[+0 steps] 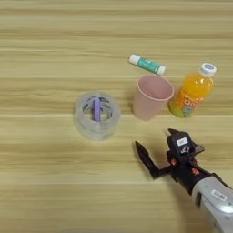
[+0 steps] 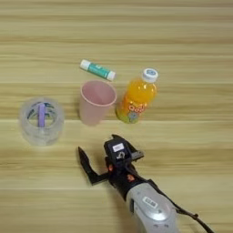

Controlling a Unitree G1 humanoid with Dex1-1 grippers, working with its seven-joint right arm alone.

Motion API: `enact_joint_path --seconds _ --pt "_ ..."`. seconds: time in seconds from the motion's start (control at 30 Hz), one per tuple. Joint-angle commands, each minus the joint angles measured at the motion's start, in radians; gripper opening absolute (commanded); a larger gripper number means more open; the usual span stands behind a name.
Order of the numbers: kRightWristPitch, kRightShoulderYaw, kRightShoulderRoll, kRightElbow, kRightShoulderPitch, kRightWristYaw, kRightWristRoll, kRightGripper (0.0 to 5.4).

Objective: Move the objects on the table

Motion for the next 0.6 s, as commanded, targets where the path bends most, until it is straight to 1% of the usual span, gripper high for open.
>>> enact_joint_path --seconds 0.03,0.17,0.27,0.4,0.5,0.6 --pt "-0.06 0.008 -0.05 -0.093 -0.015 0.027 -0.021 5.37" --pt "-0.075 0.017 -0.069 -0.134 -0.02 0.054 -0.03 5.37" --pt "-0.078 0.028 -0.088 -0.166 -0.041 0.076 -0.046 5.37" --pt "-0.069 0.038 -0.117 -0.194 -0.08 0.104 -0.064 5.37" --pt "-0.05 0.05 -0.126 -0.217 -0.103 0.126 -0.064 5.37" --pt "-0.044 0.085 -0.136 -0.225 -0.115 0.149 -0.074 5.37"
